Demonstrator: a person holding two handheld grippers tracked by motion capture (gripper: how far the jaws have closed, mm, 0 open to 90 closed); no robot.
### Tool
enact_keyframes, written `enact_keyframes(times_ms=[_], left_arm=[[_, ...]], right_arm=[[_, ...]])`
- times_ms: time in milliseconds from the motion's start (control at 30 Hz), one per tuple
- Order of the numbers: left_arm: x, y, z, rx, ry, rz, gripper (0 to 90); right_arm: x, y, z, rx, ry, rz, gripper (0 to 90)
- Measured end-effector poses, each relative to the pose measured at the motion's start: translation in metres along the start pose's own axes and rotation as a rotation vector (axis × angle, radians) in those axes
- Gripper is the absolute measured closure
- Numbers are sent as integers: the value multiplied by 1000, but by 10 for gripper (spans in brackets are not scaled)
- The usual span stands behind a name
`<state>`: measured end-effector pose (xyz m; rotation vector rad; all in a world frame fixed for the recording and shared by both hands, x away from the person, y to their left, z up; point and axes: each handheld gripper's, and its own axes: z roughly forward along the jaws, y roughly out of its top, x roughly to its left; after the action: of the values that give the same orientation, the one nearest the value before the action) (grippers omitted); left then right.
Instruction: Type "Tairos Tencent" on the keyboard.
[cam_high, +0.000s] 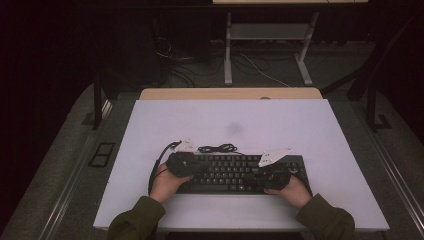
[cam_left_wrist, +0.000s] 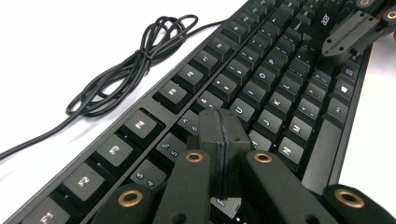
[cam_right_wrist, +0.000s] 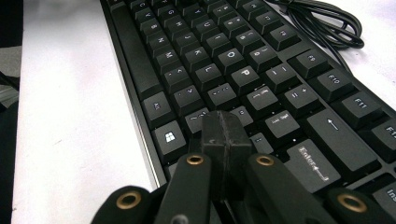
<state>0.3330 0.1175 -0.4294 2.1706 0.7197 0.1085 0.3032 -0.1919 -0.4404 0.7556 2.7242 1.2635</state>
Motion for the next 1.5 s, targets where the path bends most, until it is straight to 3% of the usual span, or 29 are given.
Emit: enact_keyframes(times_ms=[267, 333, 500, 600, 733, 1067, 1133, 1167, 1200, 1333, 1500], left_arm=[[2, -4, -6, -20, -7, -11, 830], [1, -6, -7, -33, -14, -20, 756], [0, -10, -14, -54, -12, -12, 667], [-1, -12, -17, -69, -14, -8, 550], [-3, -15, -20, -85, -9, -2, 467], [-6, -22, -24, -101, -1, -10, 229], [-6, -23, -24, -109, 16, -20, 138], [-7, -24, -24, -114, 19, -26, 138], [-7, -24, -25, -116, 22, -26, 111], [-8, -24, -26, -118, 30, -29, 74], [-9, -24, -27, -120, 41, -34, 76]], right_arm=[[0, 0, 0, -1, -1, -1, 895], [0, -1, 0, -6, 3, 1, 894], [-1, -1, -3, -17, 6, 5, 893], [-3, 1, -7, -56, 15, 10, 893], [-4, 1, -9, -76, 23, 22, 872], [-5, 5, -13, -124, 9, 40, 646], [-5, 6, -13, -142, 10, 54, 570], [-5, 6, -13, -142, 10, 54, 570], [-5, 7, -13, -148, 6, 57, 493], [-5, 8, -13, -166, -1, 58, 404], [-7, 12, -14, -183, -11, 59, 356]])
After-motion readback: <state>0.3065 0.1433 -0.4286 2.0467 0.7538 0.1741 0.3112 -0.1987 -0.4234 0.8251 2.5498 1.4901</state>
